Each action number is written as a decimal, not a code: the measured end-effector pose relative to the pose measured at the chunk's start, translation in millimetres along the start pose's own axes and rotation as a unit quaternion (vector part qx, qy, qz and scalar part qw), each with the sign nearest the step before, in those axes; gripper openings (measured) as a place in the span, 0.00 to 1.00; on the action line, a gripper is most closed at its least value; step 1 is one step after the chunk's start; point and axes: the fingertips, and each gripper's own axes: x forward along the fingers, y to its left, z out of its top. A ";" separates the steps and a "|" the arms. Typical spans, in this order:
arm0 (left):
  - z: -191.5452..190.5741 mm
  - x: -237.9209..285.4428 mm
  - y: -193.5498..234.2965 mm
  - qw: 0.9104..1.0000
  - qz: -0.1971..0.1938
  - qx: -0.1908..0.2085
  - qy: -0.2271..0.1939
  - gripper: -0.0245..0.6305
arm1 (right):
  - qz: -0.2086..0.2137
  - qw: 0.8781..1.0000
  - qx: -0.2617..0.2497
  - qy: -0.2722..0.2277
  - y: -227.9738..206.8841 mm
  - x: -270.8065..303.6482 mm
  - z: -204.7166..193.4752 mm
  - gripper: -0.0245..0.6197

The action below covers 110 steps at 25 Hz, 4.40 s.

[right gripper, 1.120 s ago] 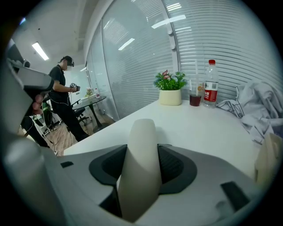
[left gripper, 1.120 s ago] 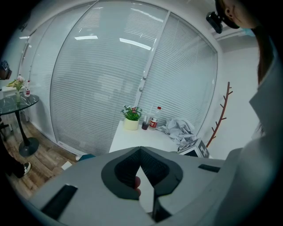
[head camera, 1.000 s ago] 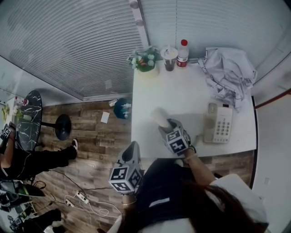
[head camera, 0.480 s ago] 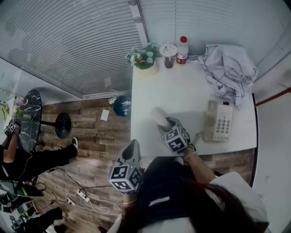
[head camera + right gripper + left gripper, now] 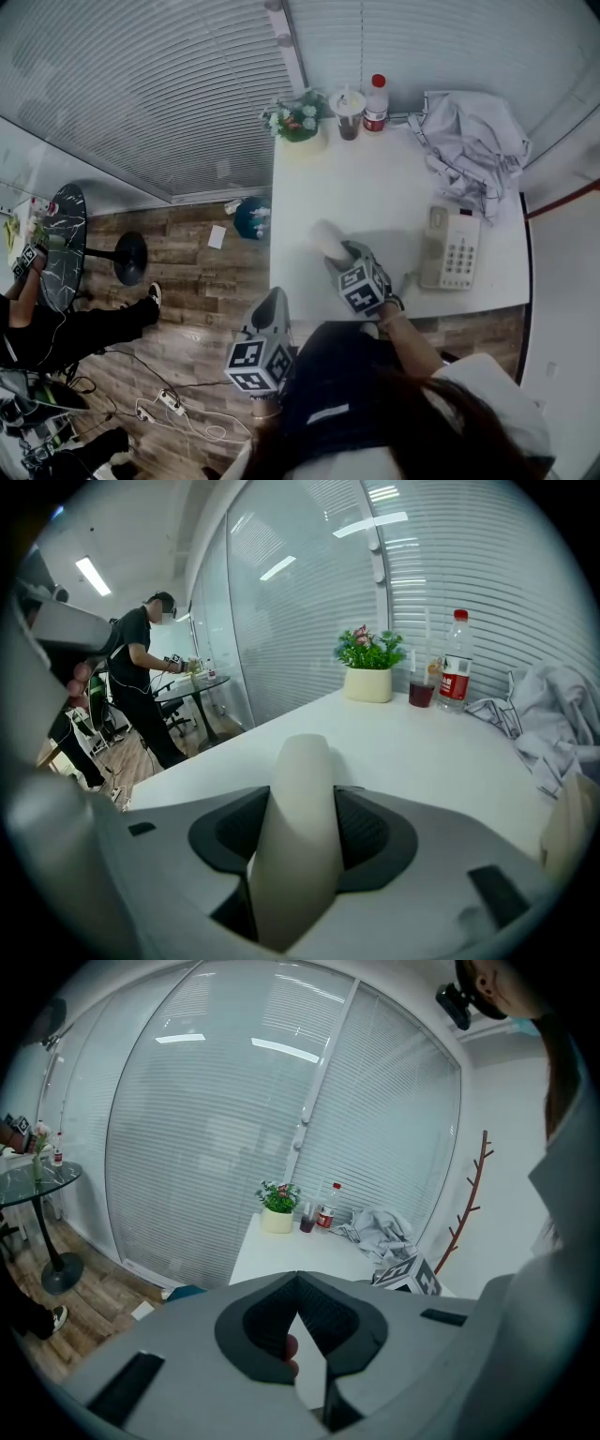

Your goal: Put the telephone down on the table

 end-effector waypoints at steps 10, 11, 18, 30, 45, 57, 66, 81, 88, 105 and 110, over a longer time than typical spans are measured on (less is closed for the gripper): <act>1.4 2.1 1.6 1.000 -0.001 0.002 -0.002 0.04 | -0.008 1.000 -0.010 -0.007 -0.1 -1.3 1.6 0.38; 1.6 2.3 1.0 1.000 -0.003 0.001 -0.001 0.04 | -0.009 1.000 -0.010 -0.007 -0.2 -1.3 1.4 0.38; 2.4 4.4 1.9 1.000 -0.005 0.000 -0.004 0.04 | -0.015 1.000 -0.016 -0.007 -0.1 -0.8 1.5 0.38; 0.7 4.4 0.1 1.000 -0.004 0.005 -0.004 0.04 | -0.021 0.999 -0.025 0.002 -1.8 0.8 -2.1 0.39; -1.4 -3.9 -9.6 1.000 -0.003 0.006 -0.011 0.04 | -0.025 0.999 -0.044 -0.004 -0.4 -10.1 -0.9 0.40; -3.8 -12.9 -22.2 1.000 -0.004 0.013 -0.021 0.04 | -0.028 0.998 -0.054 -0.017 0.1 -23.9 1.0 0.41; -5.4 -21.9 -32.5 1.000 -0.005 0.011 -0.027 0.04 | -0.032 0.998 -0.058 -0.024 1.2 -37.3 -0.4 0.41; -7.6 -28.1 -60.7 0.999 -0.025 0.020 -0.038 0.04 | -0.051 0.996 -0.061 -0.036 -9.7 -65.9 -7.8 0.39; -13.3 -32.9 -72.4 0.998 -0.032 0.027 -0.041 0.04 | -0.060 0.996 -0.061 -0.041 -13.5 -79.4 -13.2 0.37; -13.5 -35.4 -107.3 0.996 -0.064 0.041 -0.046 0.04 | -0.091 0.993 -0.051 -0.055 -30.9 -114.9 -23.2 0.30; -17.4 -37.6 -119.9 0.996 -0.072 0.045 -0.040 0.04 | -0.099 0.992 -0.048 -0.060 -35.6 -124.0 -28.1 0.28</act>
